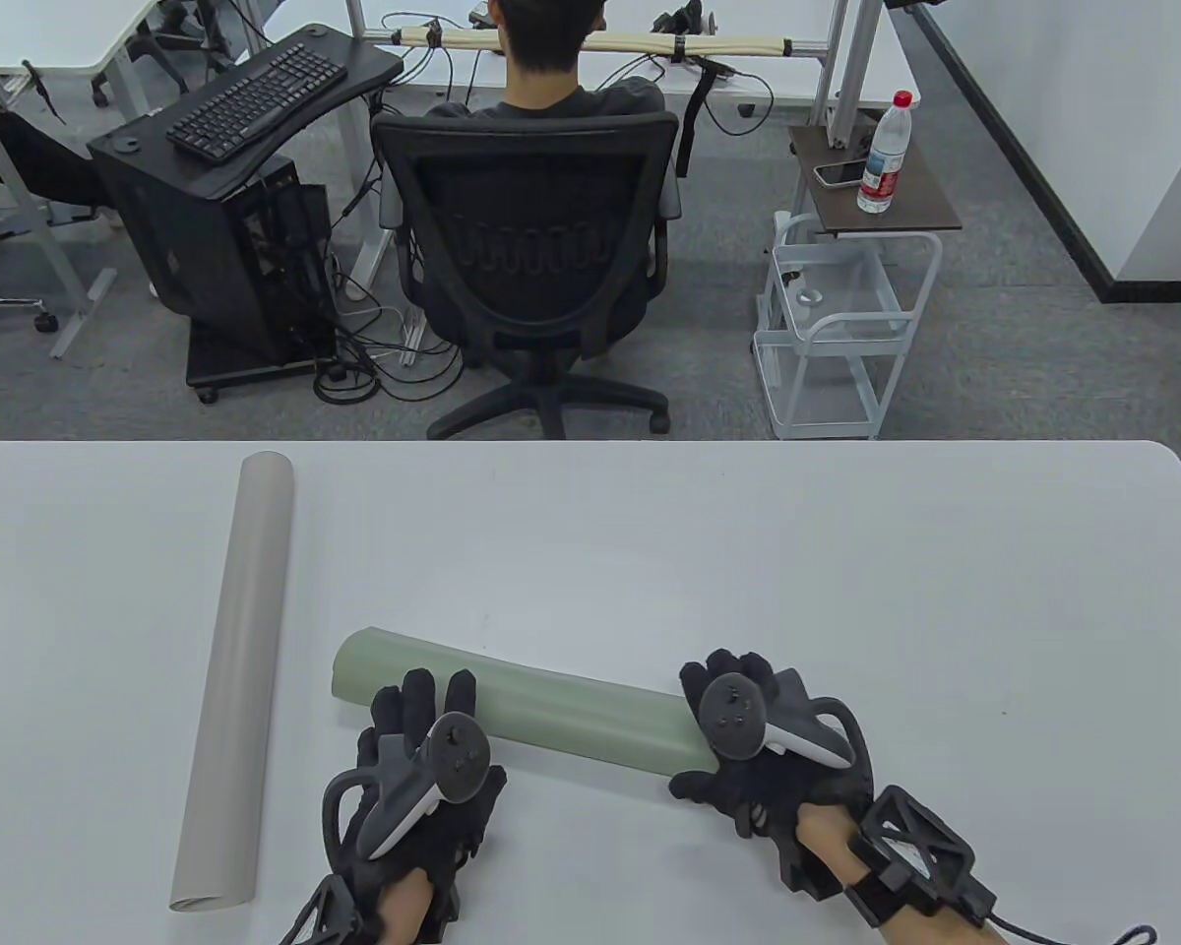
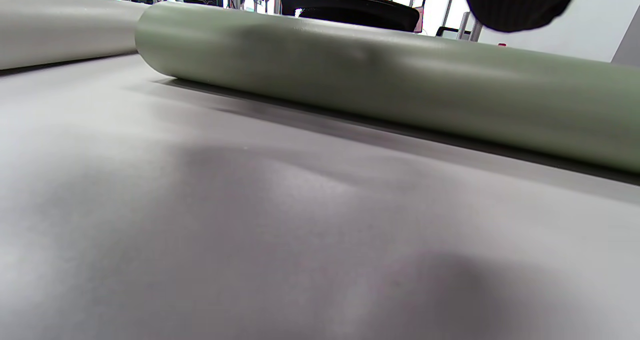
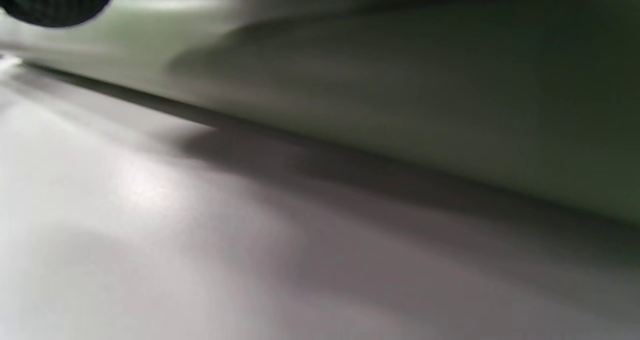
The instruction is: Unroll desk mats and stack together
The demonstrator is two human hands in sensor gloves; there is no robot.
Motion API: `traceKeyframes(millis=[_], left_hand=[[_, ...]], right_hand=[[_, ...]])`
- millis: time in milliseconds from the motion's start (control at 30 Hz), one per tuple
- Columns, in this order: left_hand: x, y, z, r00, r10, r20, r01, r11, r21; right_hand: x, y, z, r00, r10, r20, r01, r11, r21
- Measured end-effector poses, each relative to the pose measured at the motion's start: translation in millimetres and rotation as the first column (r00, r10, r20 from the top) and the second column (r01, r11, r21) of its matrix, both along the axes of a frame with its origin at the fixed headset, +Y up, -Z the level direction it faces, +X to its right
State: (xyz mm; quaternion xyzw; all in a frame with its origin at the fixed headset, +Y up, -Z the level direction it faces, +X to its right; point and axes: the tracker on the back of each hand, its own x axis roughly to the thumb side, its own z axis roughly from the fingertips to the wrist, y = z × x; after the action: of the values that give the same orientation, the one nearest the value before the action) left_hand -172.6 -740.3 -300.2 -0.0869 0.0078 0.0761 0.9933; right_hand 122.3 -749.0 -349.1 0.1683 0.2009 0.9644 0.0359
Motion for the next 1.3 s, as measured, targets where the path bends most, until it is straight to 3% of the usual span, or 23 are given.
traceKeyframes(millis=[67, 133, 233, 333, 433, 567, 633, 700, 800, 833, 933, 967, 1033, 1133, 1300], left_hand=[[-1.3, 1.3, 0.4, 1.0, 0.004, -0.004, -0.004, 1.0, 0.004], [-3.0, 2.7, 0.5, 1.0, 0.012, -0.01, -0.012, 1.0, 0.008], [-4.4, 3.5, 0.3, 1.0, 0.015, -0.015, -0.015, 1.0, 0.012], [-4.3, 3.3, -0.2, 1.0, 0.012, -0.017, -0.012, 1.0, 0.011], [-3.3, 3.1, 0.1, 1.0, 0.01, -0.014, -0.01, 1.0, 0.008], [-3.1, 4.0, 1.0, 1.0, 0.016, -0.012, -0.016, 1.0, 0.011], [-3.3, 5.1, 1.7, 1.0, 0.019, -0.011, -0.019, 1.0, 0.016], [-3.7, 6.2, 2.6, 0.999, 0.031, -0.009, -0.031, 0.999, 0.019], [-3.9, 7.0, 3.5, 0.999, 0.047, -0.003, -0.047, 0.999, 0.028], [-3.9, 7.5, 3.5, 0.999, 0.047, -0.003, -0.046, 0.999, 0.027], [-3.8, 6.4, 3.2, 0.998, 0.061, 0.003, -0.061, 0.998, 0.024], [-3.7, 6.4, 3.2, 0.998, 0.067, 0.005, -0.067, 0.998, 0.021], [-3.9, 6.2, 3.0, 0.996, 0.09, 0.01, -0.09, 0.996, 0.016], [-3.9, 5.8, 2.1, 0.986, 0.16, 0.041, -0.159, 0.987, -0.028], [4.0, 15.3, 4.8, 0.944, 0.303, 0.13, -0.297, 0.953, -0.065]], right_hand=[[-11.9, -6.5, -3.5, 0.999, 0.028, -0.038, -0.029, 0.999, -0.019], [-25.3, -18.2, -1.5, 0.992, -0.054, -0.115, 0.053, 0.998, -0.015], [-29.7, -23.8, -0.2, 0.987, 0.076, -0.139, -0.07, 0.996, 0.049], [-29.1, -25.9, -2.8, 0.991, 0.056, -0.122, -0.048, 0.996, 0.07], [-34.3, -27.0, -2.2, 0.984, 0.124, -0.126, -0.113, 0.989, 0.091], [-46.8, -23.4, 3.4, 0.937, 0.272, -0.218, -0.209, 0.939, 0.272], [-51.0, -20.2, 5.0, 0.929, 0.308, -0.204, -0.246, 0.927, 0.283], [-52.2, -15.2, 5.4, 0.947, 0.279, -0.16, -0.239, 0.944, 0.229], [-48.8, -5.6, 6.6, 0.986, 0.166, -0.03, -0.166, 0.986, 0.021], [-44.4, -0.8, 6.8, 0.993, 0.115, -0.001, -0.115, 0.99, -0.087], [-26.8, 10.0, 8.3, 0.991, -0.075, 0.112, 0.102, 0.962, -0.253], [-21.5, 11.0, 9.1, 0.981, -0.133, 0.14, 0.169, 0.943, -0.288], [-4.9, 11.8, 11.0, 0.925, -0.309, 0.223, 0.375, 0.842, -0.388], [16.1, 8.3, 15.3, 0.782, -0.522, 0.34, 0.623, 0.671, -0.403], [37.5, -4.9, 24.1, 0.414, -0.76, 0.501, 0.906, 0.292, -0.306]])
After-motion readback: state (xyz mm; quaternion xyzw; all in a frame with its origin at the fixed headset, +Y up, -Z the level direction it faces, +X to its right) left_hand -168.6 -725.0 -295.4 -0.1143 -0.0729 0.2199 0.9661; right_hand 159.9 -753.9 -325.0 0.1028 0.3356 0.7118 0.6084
